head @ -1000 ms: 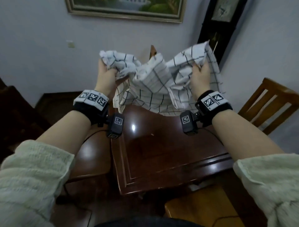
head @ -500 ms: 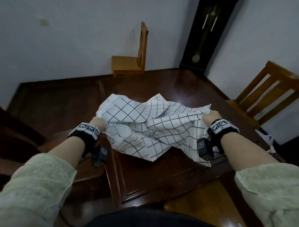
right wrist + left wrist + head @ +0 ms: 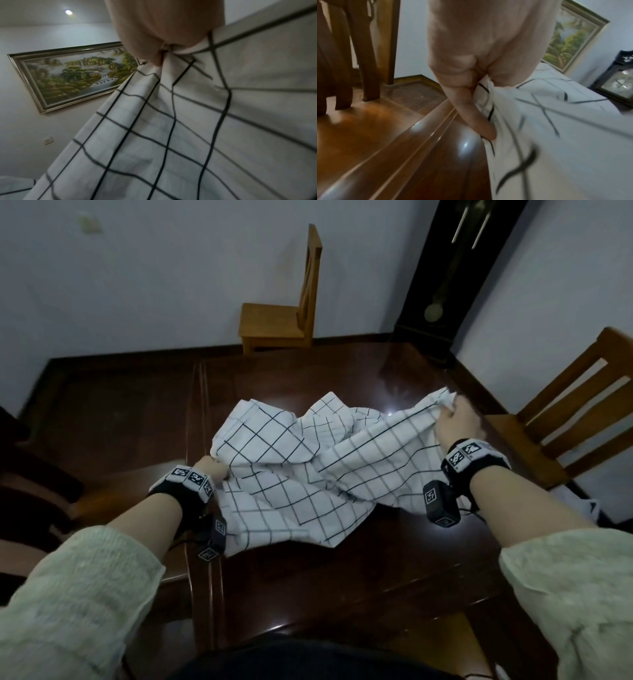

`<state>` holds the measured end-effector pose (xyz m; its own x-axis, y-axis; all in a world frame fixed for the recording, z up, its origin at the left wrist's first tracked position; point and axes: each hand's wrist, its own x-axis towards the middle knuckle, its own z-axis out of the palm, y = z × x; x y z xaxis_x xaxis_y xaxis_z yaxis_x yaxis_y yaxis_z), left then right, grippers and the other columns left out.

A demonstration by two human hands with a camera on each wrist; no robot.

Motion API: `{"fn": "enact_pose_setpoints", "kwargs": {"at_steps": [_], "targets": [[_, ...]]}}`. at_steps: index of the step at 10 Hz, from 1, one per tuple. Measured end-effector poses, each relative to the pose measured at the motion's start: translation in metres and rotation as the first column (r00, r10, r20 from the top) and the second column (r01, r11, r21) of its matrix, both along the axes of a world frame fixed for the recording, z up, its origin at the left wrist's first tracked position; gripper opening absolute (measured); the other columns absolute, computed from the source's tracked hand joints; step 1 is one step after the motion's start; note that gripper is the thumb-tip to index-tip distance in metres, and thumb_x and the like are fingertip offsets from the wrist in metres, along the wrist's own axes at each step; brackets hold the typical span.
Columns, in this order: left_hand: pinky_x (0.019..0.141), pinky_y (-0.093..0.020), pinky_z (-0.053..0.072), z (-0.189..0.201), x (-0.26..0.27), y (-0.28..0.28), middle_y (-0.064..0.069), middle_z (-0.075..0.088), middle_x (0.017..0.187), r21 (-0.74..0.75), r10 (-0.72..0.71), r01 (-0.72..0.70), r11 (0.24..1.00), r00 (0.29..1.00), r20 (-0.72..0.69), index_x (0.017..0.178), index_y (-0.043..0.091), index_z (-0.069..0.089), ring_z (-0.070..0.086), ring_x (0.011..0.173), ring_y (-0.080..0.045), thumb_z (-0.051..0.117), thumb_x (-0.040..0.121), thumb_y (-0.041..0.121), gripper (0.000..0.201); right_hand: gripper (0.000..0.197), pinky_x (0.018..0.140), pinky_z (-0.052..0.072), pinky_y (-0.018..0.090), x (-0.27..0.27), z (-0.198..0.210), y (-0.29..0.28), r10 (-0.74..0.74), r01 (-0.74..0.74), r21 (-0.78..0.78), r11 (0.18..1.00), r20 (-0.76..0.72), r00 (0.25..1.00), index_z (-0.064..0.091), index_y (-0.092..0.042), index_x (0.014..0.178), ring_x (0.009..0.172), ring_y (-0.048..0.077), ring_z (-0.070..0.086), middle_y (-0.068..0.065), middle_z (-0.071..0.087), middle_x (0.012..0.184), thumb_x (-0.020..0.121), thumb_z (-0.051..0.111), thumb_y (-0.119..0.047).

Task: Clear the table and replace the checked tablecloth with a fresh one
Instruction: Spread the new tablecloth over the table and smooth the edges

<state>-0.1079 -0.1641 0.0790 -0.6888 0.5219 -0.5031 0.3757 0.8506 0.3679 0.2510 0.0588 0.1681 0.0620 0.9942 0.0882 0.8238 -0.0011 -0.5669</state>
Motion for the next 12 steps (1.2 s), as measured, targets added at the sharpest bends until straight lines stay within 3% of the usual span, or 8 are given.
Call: {"fn": "enact_pose_setpoints", "kwargs": {"at_steps": [2, 3, 4, 5, 7, 8, 10, 12], "targets": [[0.104, -0.047, 0.037, 0.007, 0.001, 0.007, -0.026, 0.040, 0.138, 0.108, 0.301, -0.289, 0.951, 0.947, -0.113, 0.140, 0.000, 0.029, 0.042, 0.126, -0.041, 0.064, 0.088, 0.031, 0.069, 0.066, 0.104, 0.029, 0.052, 0.003, 0.006, 0.024, -0.117, 0.086, 0.127, 0.988, 0.263, 0.958, 0.030, -0.015, 0.138, 0.128, 0.035, 0.034, 0.013, 0.033, 0.143, 0.080, 0.059, -0.008], [0.112, -0.048, 0.027, 0.019, 0.005, 0.014, -0.016, 0.019, 0.151, 0.176, 0.168, -0.127, 0.976, 0.956, -0.242, 0.149, 0.016, 0.016, 0.027, 0.136, -0.037, 0.074, 0.074, 0.015, 0.095, 0.073, 0.106, 0.029, 0.047, -0.019, -0.007, 0.016, 0.097, -0.167, 0.175, 0.970, 0.353, 0.930, 0.032, -0.018, 0.139, 0.130, 0.034, 0.033, 0.012, 0.033, 0.143, 0.073, 0.060, -0.006], [0.115, -0.045, 0.018, 0.039, 0.021, 0.039, -0.008, 0.015, 0.153, 0.280, -0.139, 0.258, 0.925, 0.913, -0.383, 0.148, 0.025, 0.019, 0.018, 0.141, -0.030, 0.073, 0.071, 0.019, 0.093, 0.061, 0.111, 0.029, 0.045, -0.055, -0.022, 0.000, 0.390, -0.417, -0.054, 0.907, 0.480, 0.786, 0.043, -0.023, 0.139, 0.133, 0.029, 0.033, 0.007, 0.038, 0.144, 0.080, 0.061, -0.020], [0.115, -0.044, 0.019, 0.047, 0.055, 0.068, -0.005, 0.024, 0.151, 0.237, -0.416, 0.587, 0.774, 0.754, -0.509, 0.145, 0.030, 0.028, 0.020, 0.139, -0.026, 0.068, 0.075, 0.039, 0.081, 0.062, 0.115, 0.017, 0.047, -0.084, -0.047, -0.020, 0.601, -0.541, -0.285, 0.792, 0.521, 0.606, 0.038, -0.023, 0.143, 0.140, 0.025, 0.023, 0.003, 0.031, 0.151, 0.086, 0.057, -0.037], [0.112, -0.040, 0.020, 0.003, 0.083, 0.094, 0.000, 0.027, 0.149, -0.155, -0.660, 0.706, 0.691, 0.529, -0.534, 0.143, 0.032, 0.027, 0.021, 0.139, -0.024, 0.059, 0.081, 0.052, 0.072, 0.067, 0.117, 0.001, 0.054, -0.100, -0.087, -0.034, 0.705, -0.568, -0.423, 0.706, 0.492, 0.510, 0.025, -0.025, 0.149, 0.147, 0.021, 0.010, -0.003, 0.025, 0.156, 0.092, 0.051, -0.050], [0.103, -0.037, 0.030, -0.010, 0.070, 0.098, 0.005, 0.041, 0.140, -0.178, -0.662, 0.715, 0.676, 0.484, -0.573, 0.134, 0.031, 0.039, 0.035, 0.130, -0.021, 0.054, 0.090, 0.033, 0.047, 0.069, 0.115, -0.001, 0.058, -0.099, -0.098, -0.031, 0.689, -0.549, -0.419, 0.723, 0.501, 0.524, 0.025, -0.028, 0.148, 0.146, 0.020, 0.012, -0.006, 0.028, 0.154, 0.090, 0.054, -0.051], [0.091, -0.038, 0.046, -0.010, 0.043, 0.109, 0.004, 0.057, 0.130, -0.162, -0.673, 0.674, 0.721, 0.623, -0.399, 0.131, 0.033, 0.048, 0.052, 0.118, -0.023, 0.040, 0.094, 0.016, 0.042, 0.033, 0.117, 0.006, 0.056, -0.102, -0.115, -0.015, 0.623, -0.550, -0.348, 0.759, 0.634, 0.457, 0.058, -0.025, 0.121, 0.126, 0.020, 0.044, -0.005, 0.061, 0.120, 0.090, 0.051, -0.016], [0.090, -0.039, 0.050, -0.014, 0.016, 0.116, -0.007, 0.055, 0.130, -0.249, -0.692, 0.646, 0.721, 0.689, -0.215, 0.139, 0.031, 0.041, 0.055, 0.115, -0.028, 0.039, 0.090, 0.003, 0.057, 0.031, 0.119, 0.005, 0.051, -0.092, -0.110, 0.021, 0.589, -0.451, -0.420, 0.787, 0.729, 0.349, 0.065, -0.030, 0.100, 0.109, 0.017, 0.054, -0.008, 0.049, 0.073, 0.089, 0.043, -0.012]]}}
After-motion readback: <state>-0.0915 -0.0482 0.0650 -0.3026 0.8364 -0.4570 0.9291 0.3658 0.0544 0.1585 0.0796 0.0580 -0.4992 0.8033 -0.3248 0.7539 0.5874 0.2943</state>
